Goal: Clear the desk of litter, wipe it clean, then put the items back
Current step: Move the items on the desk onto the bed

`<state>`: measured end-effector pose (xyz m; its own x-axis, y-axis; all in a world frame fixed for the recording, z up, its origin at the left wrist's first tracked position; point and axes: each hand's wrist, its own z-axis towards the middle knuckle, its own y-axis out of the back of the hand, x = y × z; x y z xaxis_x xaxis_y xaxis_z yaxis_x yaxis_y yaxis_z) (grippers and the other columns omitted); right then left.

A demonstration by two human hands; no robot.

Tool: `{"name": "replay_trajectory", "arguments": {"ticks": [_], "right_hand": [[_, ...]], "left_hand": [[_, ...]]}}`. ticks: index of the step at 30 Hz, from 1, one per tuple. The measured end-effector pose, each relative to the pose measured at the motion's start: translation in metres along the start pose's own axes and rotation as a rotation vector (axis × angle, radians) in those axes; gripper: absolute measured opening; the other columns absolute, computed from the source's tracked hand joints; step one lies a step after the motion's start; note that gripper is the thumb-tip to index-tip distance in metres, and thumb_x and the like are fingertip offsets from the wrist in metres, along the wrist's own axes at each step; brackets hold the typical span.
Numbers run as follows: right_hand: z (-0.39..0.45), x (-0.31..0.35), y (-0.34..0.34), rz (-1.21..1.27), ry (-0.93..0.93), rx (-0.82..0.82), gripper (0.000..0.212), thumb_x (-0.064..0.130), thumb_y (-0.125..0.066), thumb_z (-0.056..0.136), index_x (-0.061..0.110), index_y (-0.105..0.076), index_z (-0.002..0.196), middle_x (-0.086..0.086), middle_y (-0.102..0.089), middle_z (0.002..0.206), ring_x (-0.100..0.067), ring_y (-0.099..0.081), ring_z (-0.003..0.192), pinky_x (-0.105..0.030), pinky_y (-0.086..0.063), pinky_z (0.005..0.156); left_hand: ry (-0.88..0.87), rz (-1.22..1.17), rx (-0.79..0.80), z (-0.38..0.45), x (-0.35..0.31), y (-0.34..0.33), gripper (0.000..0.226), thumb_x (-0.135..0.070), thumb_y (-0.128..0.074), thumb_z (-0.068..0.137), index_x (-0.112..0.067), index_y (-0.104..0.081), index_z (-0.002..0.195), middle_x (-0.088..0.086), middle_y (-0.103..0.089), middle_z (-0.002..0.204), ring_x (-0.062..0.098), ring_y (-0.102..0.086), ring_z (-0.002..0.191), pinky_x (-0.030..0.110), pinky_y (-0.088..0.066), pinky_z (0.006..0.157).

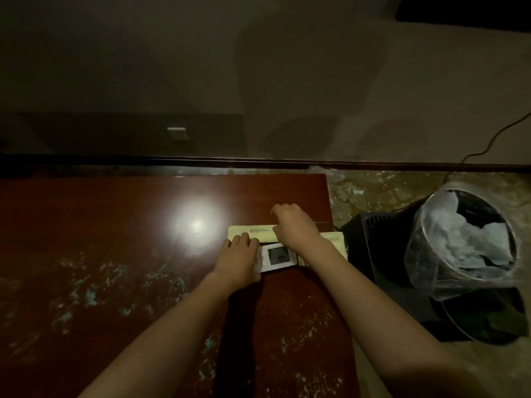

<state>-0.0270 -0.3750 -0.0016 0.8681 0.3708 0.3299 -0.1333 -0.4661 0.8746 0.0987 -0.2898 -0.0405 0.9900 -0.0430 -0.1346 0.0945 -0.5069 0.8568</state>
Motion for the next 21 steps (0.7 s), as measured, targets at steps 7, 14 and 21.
{"name": "replay_trajectory", "arguments": {"ticks": [7,14,21], "right_hand": [[0.024,0.008,-0.018,-0.208,0.101,0.205,0.048,0.016,-0.062,0.087,0.006,-0.042,0.13,-0.015,-0.045,0.129,-0.032,-0.042,0.118,-0.039,-0.04,0.093],[0.034,0.036,-0.033,-0.235,0.116,0.193,0.043,0.015,-0.056,0.089,0.002,-0.044,0.129,-0.017,-0.045,0.129,-0.032,-0.042,0.119,-0.039,-0.04,0.098],[0.016,0.099,-0.007,0.181,0.046,0.118,0.036,0.026,-0.06,0.09,0.006,-0.048,0.118,-0.015,-0.059,0.118,-0.036,-0.058,0.107,-0.036,-0.044,0.079]], "left_hand": [[0.211,-0.287,-0.003,-0.043,0.046,0.001,0.044,-0.029,-0.067,0.081,-0.019,-0.037,0.111,-0.002,-0.052,0.105,0.012,-0.05,0.084,0.018,-0.039,0.054],[0.526,-0.556,-0.16,-0.091,0.081,0.003,0.041,-0.027,-0.071,0.078,-0.019,-0.038,0.101,-0.002,-0.055,0.095,0.017,-0.06,0.08,0.031,-0.053,0.059],[0.69,-0.788,-0.367,-0.159,0.101,0.006,0.04,-0.021,-0.072,0.079,-0.019,-0.038,0.101,-0.003,-0.053,0.095,0.016,-0.058,0.083,0.023,-0.051,0.058]]}}
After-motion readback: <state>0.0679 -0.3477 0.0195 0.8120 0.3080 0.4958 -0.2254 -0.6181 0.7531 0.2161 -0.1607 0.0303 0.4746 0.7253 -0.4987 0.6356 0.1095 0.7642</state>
